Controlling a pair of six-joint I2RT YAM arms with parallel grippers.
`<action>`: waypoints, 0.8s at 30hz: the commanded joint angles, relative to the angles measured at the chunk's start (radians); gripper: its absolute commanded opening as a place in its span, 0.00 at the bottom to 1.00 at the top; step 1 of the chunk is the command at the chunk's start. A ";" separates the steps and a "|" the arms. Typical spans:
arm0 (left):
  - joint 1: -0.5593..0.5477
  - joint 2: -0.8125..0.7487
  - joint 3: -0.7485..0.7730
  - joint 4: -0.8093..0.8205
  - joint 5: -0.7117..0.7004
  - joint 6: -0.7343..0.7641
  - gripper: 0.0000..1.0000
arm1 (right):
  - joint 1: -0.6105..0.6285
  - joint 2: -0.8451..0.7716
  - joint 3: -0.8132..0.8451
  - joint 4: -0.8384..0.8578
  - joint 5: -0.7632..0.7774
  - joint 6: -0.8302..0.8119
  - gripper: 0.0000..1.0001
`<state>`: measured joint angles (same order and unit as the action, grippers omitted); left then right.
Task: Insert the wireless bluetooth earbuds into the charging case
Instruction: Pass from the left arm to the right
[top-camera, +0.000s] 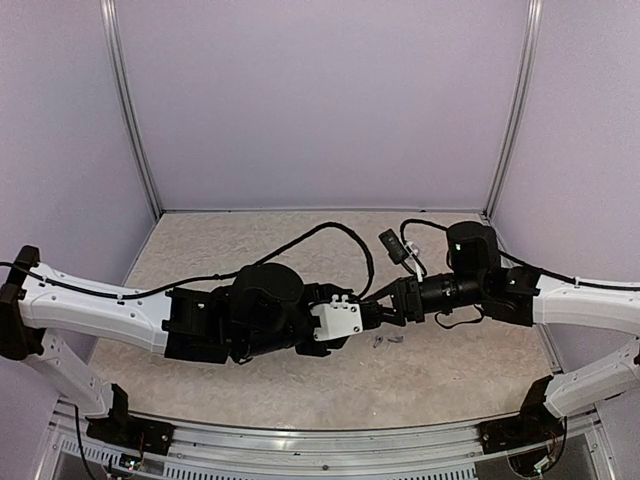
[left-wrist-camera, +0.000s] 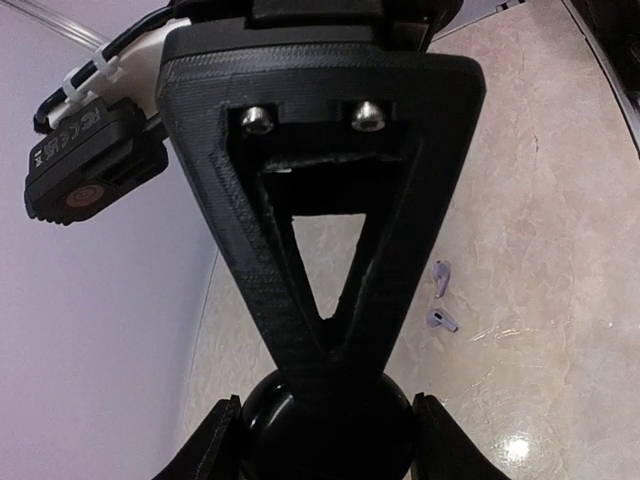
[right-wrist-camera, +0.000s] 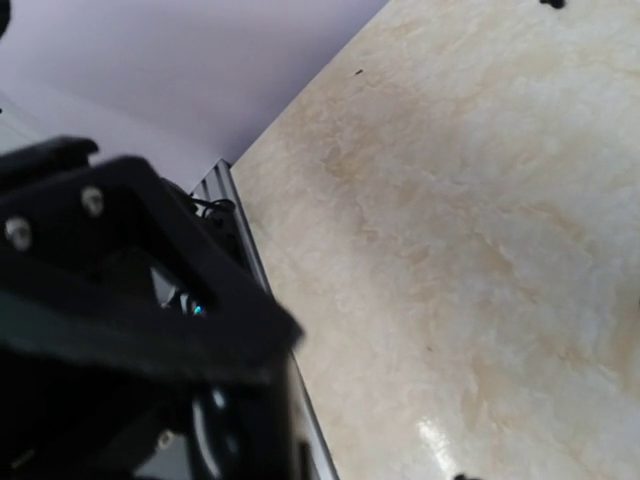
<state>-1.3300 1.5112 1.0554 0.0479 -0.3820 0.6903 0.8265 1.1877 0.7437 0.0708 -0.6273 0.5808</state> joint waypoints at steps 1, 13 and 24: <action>-0.014 0.009 0.015 0.000 0.010 0.024 0.31 | 0.028 0.029 0.044 -0.011 0.008 -0.027 0.53; -0.017 0.013 0.018 -0.005 0.005 0.023 0.32 | 0.063 0.071 0.065 -0.017 0.001 -0.032 0.34; -0.017 0.002 -0.008 0.100 -0.103 -0.100 0.67 | 0.062 -0.014 0.034 0.028 0.064 -0.007 0.23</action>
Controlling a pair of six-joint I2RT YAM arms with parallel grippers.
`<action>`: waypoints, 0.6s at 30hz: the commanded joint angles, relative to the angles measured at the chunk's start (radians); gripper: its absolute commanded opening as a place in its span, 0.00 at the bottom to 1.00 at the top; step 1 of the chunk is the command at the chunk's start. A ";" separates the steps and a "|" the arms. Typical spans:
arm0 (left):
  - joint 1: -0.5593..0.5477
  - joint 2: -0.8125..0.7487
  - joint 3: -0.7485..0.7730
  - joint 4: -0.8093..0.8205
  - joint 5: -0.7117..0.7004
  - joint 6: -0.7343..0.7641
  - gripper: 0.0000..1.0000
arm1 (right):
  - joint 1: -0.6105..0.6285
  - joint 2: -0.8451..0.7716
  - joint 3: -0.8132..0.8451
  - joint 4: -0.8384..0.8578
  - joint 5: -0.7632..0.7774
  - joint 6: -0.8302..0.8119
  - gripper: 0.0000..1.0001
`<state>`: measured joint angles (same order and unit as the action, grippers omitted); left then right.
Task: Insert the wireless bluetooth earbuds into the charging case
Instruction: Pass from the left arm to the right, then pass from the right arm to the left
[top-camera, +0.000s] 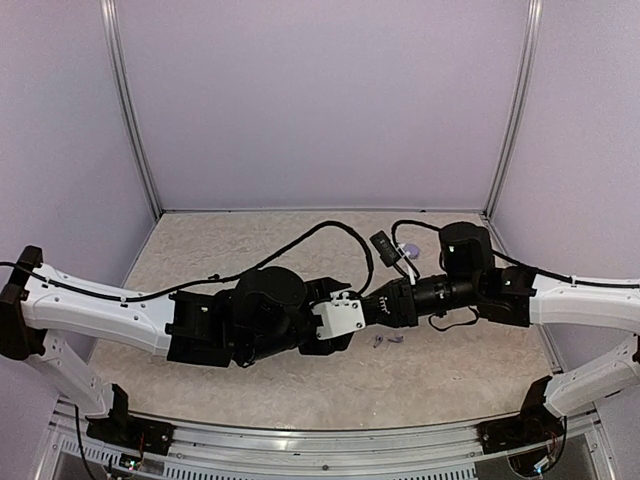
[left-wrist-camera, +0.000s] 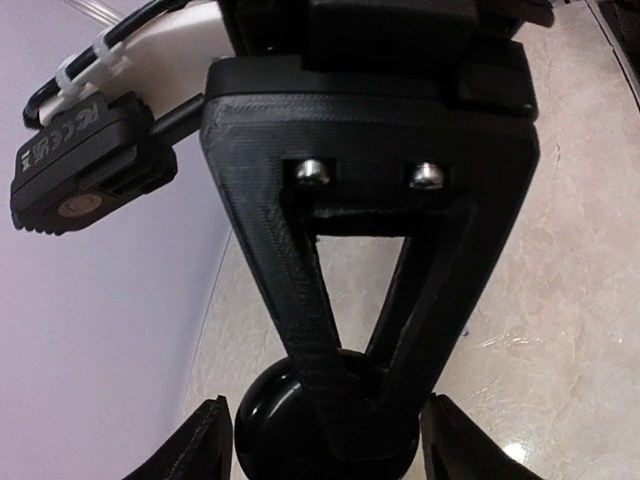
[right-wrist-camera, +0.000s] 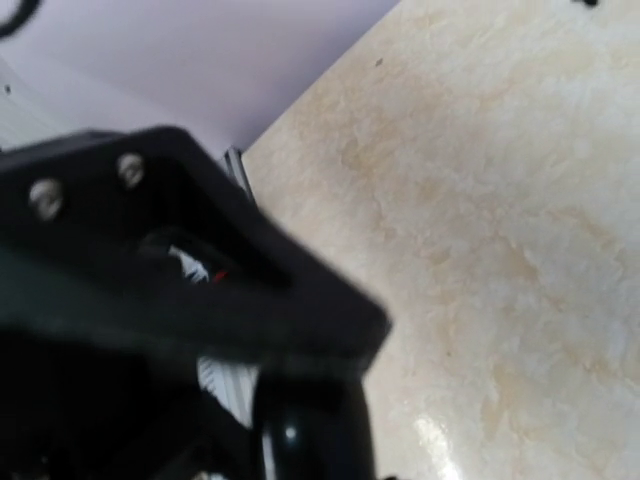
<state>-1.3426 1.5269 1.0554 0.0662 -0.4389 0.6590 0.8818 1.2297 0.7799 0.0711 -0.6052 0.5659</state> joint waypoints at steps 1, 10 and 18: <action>-0.004 -0.021 -0.018 0.105 -0.054 -0.086 0.70 | 0.005 -0.064 -0.002 0.030 0.053 0.008 0.23; -0.004 -0.121 -0.129 0.316 -0.069 -0.213 0.78 | 0.003 -0.110 -0.039 0.167 0.146 0.088 0.23; -0.004 -0.092 -0.115 0.373 -0.064 -0.274 0.71 | 0.003 -0.111 -0.050 0.231 0.169 0.137 0.23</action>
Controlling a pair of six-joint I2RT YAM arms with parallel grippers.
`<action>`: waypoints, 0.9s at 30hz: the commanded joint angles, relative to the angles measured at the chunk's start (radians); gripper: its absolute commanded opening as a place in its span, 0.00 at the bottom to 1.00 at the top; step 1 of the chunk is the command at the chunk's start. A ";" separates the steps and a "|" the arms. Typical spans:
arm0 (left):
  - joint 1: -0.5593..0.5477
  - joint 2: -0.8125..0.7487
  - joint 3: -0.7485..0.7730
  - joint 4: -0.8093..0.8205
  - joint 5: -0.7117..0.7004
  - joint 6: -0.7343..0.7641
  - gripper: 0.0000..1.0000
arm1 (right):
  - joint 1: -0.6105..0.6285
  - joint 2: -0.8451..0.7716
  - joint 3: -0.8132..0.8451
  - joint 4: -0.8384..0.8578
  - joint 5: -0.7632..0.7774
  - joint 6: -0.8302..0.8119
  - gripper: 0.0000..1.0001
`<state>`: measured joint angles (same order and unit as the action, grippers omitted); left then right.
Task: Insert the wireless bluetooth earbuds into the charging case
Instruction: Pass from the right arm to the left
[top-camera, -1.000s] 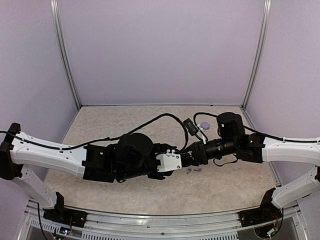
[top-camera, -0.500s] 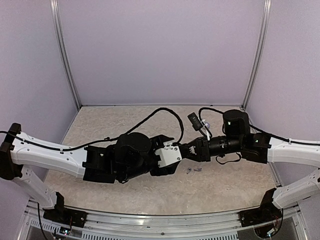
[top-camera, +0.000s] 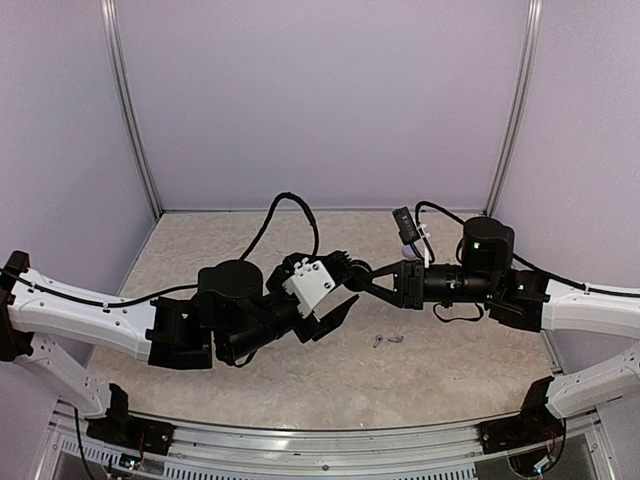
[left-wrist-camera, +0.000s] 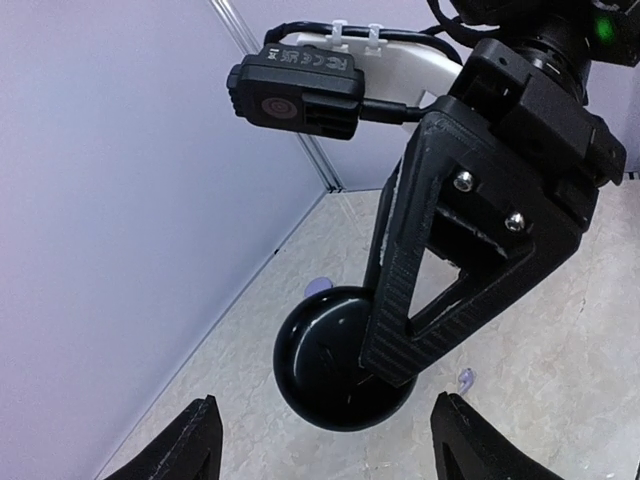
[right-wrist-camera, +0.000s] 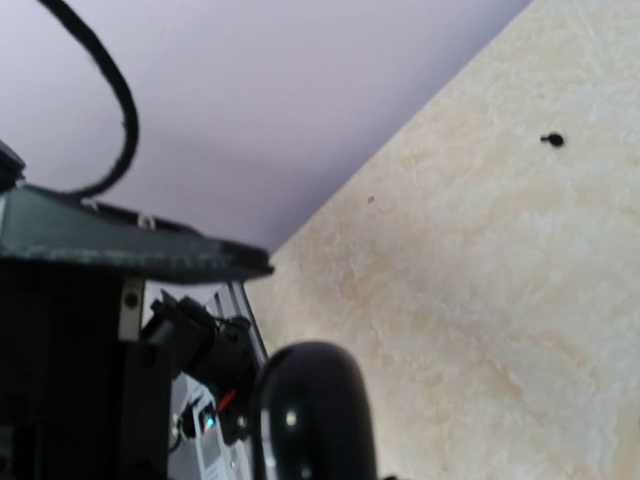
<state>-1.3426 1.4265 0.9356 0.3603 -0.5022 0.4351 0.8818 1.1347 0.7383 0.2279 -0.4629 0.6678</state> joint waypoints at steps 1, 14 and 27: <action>-0.004 0.016 0.008 0.079 0.000 -0.049 0.71 | 0.003 -0.018 -0.008 0.078 0.028 0.039 0.23; -0.004 0.058 0.033 0.078 0.038 -0.002 0.63 | 0.008 -0.019 -0.016 0.094 0.018 0.068 0.24; -0.004 0.120 0.099 0.071 -0.014 0.050 0.58 | 0.015 -0.017 -0.024 0.099 0.012 0.076 0.23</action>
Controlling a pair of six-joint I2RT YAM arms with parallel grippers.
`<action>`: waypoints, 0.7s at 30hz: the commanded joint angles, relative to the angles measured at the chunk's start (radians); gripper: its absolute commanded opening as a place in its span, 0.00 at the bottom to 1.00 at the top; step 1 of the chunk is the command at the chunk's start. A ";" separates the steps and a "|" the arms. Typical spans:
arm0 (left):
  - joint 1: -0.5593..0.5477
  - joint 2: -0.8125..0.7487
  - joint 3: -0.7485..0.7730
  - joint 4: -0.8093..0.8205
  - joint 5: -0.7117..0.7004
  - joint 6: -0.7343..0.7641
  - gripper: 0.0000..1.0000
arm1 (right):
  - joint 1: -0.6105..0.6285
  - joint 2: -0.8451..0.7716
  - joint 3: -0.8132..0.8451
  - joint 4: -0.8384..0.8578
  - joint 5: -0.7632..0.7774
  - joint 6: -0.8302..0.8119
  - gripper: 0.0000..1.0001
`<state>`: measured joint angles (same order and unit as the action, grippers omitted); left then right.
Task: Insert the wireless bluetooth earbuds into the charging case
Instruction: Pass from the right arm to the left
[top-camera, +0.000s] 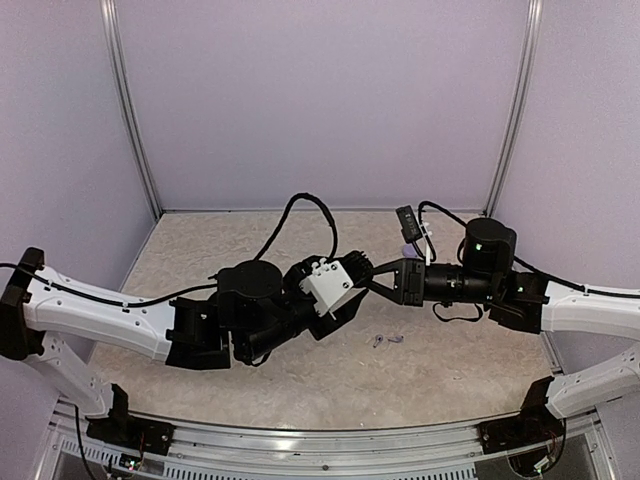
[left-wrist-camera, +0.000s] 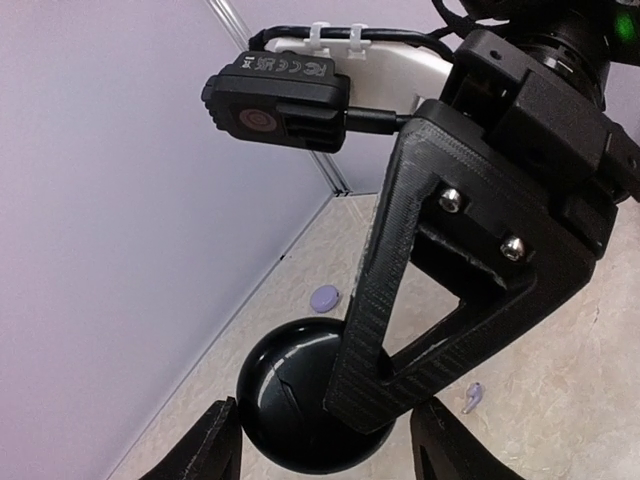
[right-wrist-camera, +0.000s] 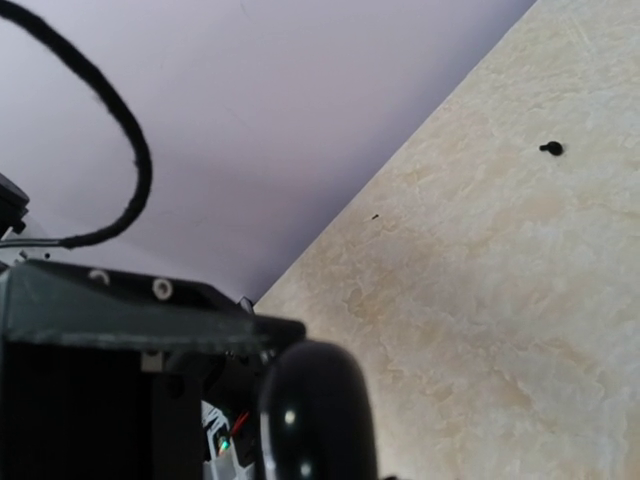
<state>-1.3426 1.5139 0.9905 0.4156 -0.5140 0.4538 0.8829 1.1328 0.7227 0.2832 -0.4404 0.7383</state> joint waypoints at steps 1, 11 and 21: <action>-0.004 0.040 0.050 0.016 -0.009 0.037 0.58 | 0.014 -0.015 -0.008 0.043 -0.011 0.005 0.23; -0.003 0.069 0.061 0.016 -0.016 0.048 0.49 | 0.018 -0.009 0.000 0.050 -0.030 0.001 0.24; 0.000 0.088 0.063 0.018 -0.013 0.040 0.62 | 0.018 -0.018 0.000 0.048 -0.029 0.007 0.25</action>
<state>-1.3403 1.5677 1.0237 0.4252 -0.5671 0.4988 0.8837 1.1328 0.7212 0.2817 -0.4248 0.7467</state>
